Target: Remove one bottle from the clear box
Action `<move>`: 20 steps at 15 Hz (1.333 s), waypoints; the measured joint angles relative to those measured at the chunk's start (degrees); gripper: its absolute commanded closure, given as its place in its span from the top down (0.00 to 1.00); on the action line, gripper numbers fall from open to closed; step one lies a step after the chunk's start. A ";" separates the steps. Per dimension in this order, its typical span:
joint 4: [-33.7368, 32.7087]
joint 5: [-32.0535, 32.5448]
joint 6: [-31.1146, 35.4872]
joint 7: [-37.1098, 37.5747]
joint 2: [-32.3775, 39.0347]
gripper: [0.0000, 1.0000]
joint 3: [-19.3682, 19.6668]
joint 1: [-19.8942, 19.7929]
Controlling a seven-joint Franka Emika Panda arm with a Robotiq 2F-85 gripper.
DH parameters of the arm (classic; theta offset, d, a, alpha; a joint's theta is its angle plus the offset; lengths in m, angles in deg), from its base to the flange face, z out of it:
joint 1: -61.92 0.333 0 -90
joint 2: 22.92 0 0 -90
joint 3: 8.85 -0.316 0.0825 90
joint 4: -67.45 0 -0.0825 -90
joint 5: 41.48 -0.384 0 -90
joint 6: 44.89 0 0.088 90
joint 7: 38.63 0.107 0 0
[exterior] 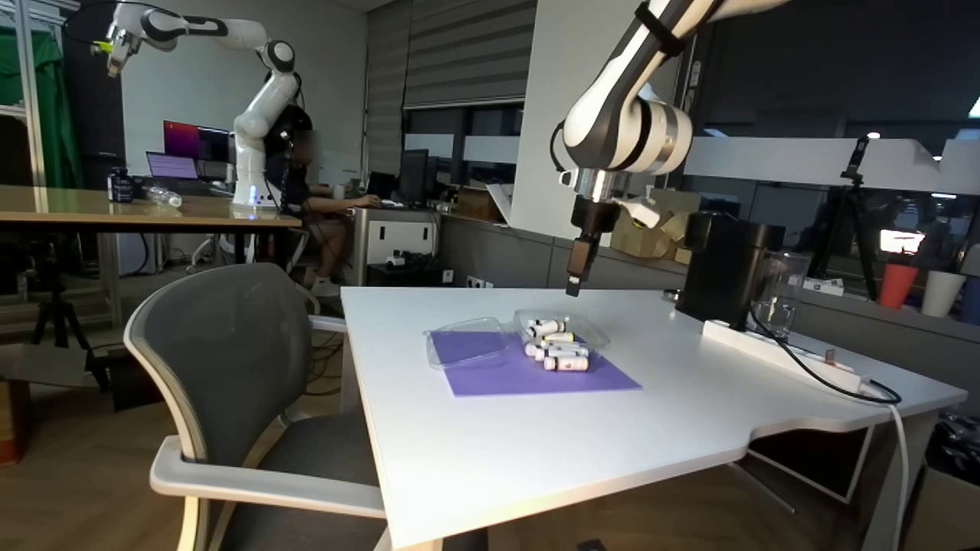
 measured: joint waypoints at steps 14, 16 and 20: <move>-11.90 26.39 8.26 -6.87 13.12 1.00 2.19 4.33; -11.91 26.85 8.30 -6.47 13.15 1.00 3.95 6.09; -11.90 27.26 7.95 -4.74 13.36 1.00 5.32 7.78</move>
